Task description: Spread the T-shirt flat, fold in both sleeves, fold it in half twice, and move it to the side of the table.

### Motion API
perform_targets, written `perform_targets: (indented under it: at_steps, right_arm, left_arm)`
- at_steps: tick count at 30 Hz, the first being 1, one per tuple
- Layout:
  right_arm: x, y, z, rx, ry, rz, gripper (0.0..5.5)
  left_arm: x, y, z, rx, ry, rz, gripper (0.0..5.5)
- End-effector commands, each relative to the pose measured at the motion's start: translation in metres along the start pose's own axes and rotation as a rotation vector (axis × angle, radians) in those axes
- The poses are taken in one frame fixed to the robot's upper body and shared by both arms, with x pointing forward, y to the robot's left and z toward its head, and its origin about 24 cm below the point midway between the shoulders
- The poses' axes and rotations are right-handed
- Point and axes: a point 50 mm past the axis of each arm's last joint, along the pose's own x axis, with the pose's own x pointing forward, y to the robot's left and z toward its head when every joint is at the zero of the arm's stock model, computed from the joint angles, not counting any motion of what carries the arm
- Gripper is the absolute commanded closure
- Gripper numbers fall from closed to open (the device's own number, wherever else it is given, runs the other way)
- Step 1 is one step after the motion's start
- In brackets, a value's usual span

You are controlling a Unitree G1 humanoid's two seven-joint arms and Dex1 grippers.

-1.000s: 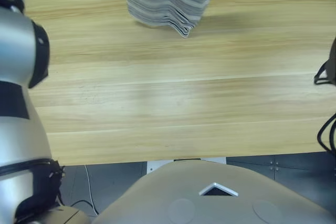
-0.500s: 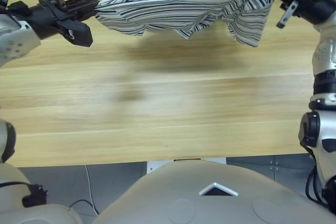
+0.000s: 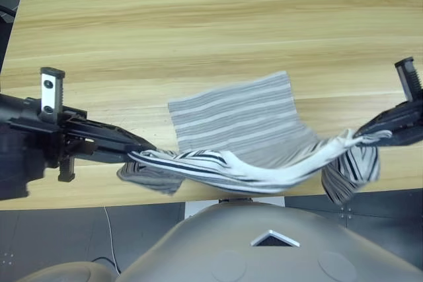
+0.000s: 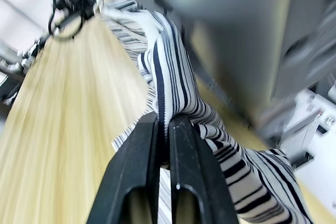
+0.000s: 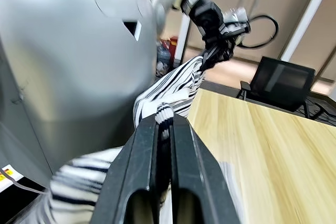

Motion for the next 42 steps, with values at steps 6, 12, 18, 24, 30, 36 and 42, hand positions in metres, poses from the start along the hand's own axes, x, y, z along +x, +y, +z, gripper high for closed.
perform_targets:
  at_steps: [6,12,18,24,30,36,42]
  right_arm:
    - [0.001,-0.099,-0.074,-0.081,0.325,-0.432,5.40]
    - [-0.042,-0.219,-0.042,-0.359,0.699,-1.129,5.40]
    - [-0.052,-0.253,0.069,-0.967,0.829,-1.715,5.40]
    - [-0.042,-0.252,0.076,-1.169,0.719,-1.724,5.40]
    - [-0.043,-0.244,0.002,-0.770,0.601,-1.506,5.40]
    - [-0.044,-0.186,-0.099,-0.323,0.443,-1.000,5.40]
    - [-0.042,-0.116,-0.130,-0.075,0.346,-0.538,5.40]
  left_arm:
    - [0.014,0.065,-0.096,0.016,0.324,0.249,5.39]
    - [-0.042,0.199,-0.141,0.372,1.208,0.807,5.39]
    - [-0.092,0.262,-0.043,0.881,1.484,1.370,5.39]
    - [-0.099,0.267,-0.009,1.064,1.330,1.644,5.39]
    - [-0.065,0.233,-0.107,0.869,1.352,1.194,5.39]
    - [-0.028,0.102,-0.211,0.466,1.129,0.403,5.39]
    - [-0.014,0.045,-0.185,0.123,0.833,0.111,5.39]
